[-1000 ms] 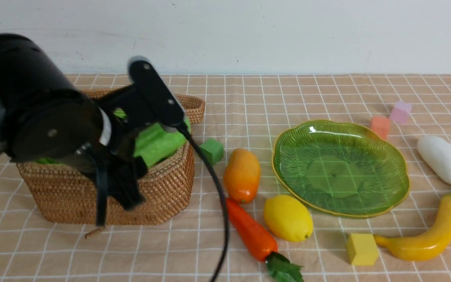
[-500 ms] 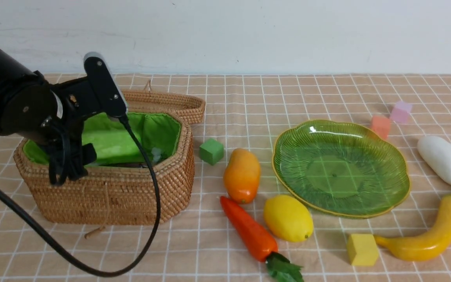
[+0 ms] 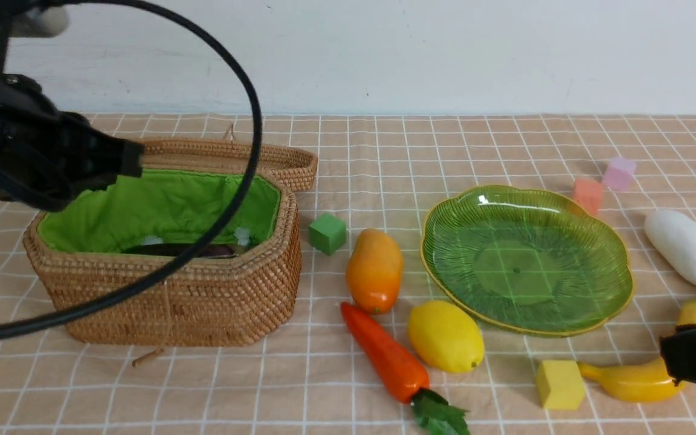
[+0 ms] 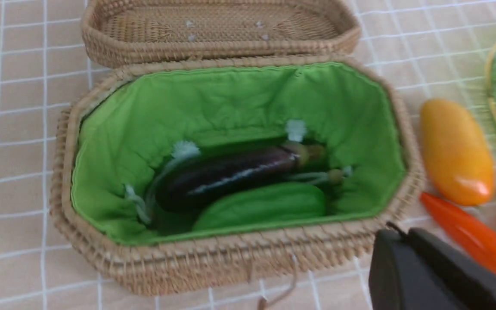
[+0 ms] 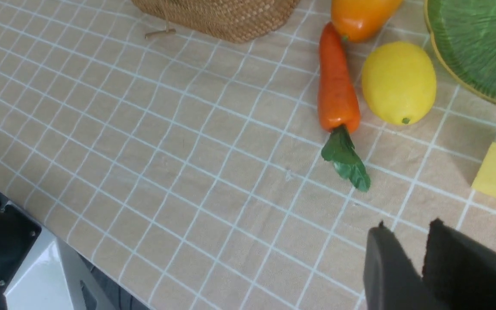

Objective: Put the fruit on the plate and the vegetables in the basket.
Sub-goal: Take a daikon with your right arm and place it on the basket on the left.

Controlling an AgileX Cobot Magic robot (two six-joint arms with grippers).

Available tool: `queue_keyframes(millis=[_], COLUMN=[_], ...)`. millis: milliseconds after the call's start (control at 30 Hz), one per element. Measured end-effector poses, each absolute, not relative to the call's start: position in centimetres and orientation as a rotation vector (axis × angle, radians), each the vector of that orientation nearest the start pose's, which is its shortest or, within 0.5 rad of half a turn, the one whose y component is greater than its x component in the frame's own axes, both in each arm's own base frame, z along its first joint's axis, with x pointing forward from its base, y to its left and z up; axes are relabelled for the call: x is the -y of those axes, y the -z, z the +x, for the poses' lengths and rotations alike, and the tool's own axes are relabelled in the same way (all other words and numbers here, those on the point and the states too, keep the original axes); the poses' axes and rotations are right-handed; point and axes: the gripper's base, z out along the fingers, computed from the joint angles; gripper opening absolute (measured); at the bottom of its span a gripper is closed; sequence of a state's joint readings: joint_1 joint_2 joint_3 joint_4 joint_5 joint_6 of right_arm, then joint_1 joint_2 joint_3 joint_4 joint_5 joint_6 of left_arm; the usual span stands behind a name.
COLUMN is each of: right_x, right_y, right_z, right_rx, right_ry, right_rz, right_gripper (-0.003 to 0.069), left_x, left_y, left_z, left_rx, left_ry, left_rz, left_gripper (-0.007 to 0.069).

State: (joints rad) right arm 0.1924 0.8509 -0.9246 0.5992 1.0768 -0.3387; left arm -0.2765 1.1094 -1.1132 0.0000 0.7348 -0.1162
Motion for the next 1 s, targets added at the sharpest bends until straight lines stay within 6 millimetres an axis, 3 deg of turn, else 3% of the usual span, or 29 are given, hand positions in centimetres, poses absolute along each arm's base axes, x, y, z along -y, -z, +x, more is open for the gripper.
queue_keyframes(millis=[100, 200, 267, 433, 467, 500, 700, 833, 1000], right_x=[-7.8, -10.4, -11.5, -19.2, -19.7, -21.6, -25.0, -26.4, -27.2], right_y=[-35.9, -35.1, -34.8, -33.1, -32.9, -31.5, -24.7, -20.5, -18.1], right_z=[14.8, 17.6, 18.5, 22.9, 23.2, 24.9, 30.4, 32.8, 34.2], right_rx=[-2.390, -2.476, -2.494, -2.551, -2.559, -2.608, -2.792, -2.852, -2.874], right_ry=[-0.725, -0.773, -0.782, -0.690, -0.675, -0.593, -0.384, -0.308, -0.260], right_rz=[-0.510, -0.603, -0.649, -0.907, -0.919, -0.959, -0.979, -1.013, -1.030], right_gripper=[0.0138, 0.0070, 0.0052, 0.0034, 0.0039, 0.0062, 0.0246, 0.0411, 0.0494], left_x=[5.9, 5.5, 5.4, 5.0, 5.0, 4.9, 4.7, 4.7, 4.7], left_y=[-38.5, -37.7, -37.2, -33.7, -33.5, -33.1, -33.4, -33.4, -33.4], left_z=[19.2, 15.1, 13.9, 8.7, 8.4, 7.1, 5.1, 5.0, 5.0], left_rx=[-2.171, -2.091, -2.069, -1.983, -1.975, -1.930, -1.805, -1.799, -1.799], left_ry=[0.283, 0.387, 0.405, 0.499, 0.505, 0.536, 0.558, 0.558, 0.560], left_rz=[0.189, 0.216, 0.245, 0.377, 0.384, 0.407, 0.440, 0.441, 0.442], left_gripper=[-0.0013, -0.0013, -0.0013, -0.0013, -0.0013, -0.0013, -0.0013, -0.0013, -0.0013])
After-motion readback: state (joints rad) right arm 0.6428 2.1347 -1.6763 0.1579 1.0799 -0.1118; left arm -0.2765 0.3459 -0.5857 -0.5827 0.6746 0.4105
